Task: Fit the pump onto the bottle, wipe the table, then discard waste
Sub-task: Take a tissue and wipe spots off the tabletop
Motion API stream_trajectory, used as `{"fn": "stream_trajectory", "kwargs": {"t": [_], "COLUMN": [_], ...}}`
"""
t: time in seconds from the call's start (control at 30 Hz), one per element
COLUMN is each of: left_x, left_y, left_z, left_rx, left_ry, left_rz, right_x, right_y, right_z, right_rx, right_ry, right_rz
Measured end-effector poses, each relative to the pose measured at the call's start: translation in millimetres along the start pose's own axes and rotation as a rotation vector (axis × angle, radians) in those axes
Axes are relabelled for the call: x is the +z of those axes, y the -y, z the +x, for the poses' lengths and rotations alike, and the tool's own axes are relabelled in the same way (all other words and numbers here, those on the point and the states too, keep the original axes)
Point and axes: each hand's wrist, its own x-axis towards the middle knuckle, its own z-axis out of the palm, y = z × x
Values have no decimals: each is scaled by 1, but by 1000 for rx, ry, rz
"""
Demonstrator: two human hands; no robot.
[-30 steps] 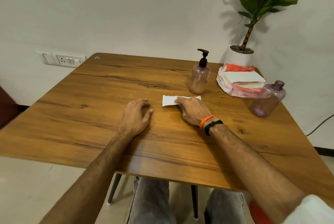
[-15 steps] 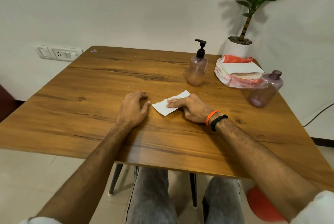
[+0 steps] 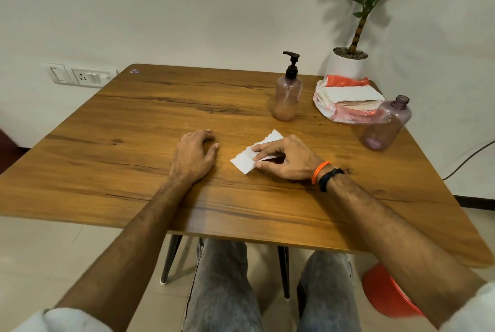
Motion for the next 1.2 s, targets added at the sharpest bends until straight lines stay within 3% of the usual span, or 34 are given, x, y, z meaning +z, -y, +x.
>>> {"fn": "stream_trajectory", "kwargs": {"t": [0.23, 0.9, 1.07, 1.2], "left_x": [-1, -1, -1, -2], "left_y": [-3, -2, -4, -5], "left_z": [-1, -1, -2, -4], "left_rx": [-3, -4, -10, -12], "left_ry": [-3, 17, 5, 4], "left_rz": [4, 4, 10, 7], "right_x": [18, 19, 25, 26], "right_y": [7, 17, 24, 30], "right_z": [0, -10, -28, -32], "right_rx": [68, -103, -201, -112], "right_ry": [-138, -58, 53, 166], "right_rz": [22, -80, 31, 402]}}
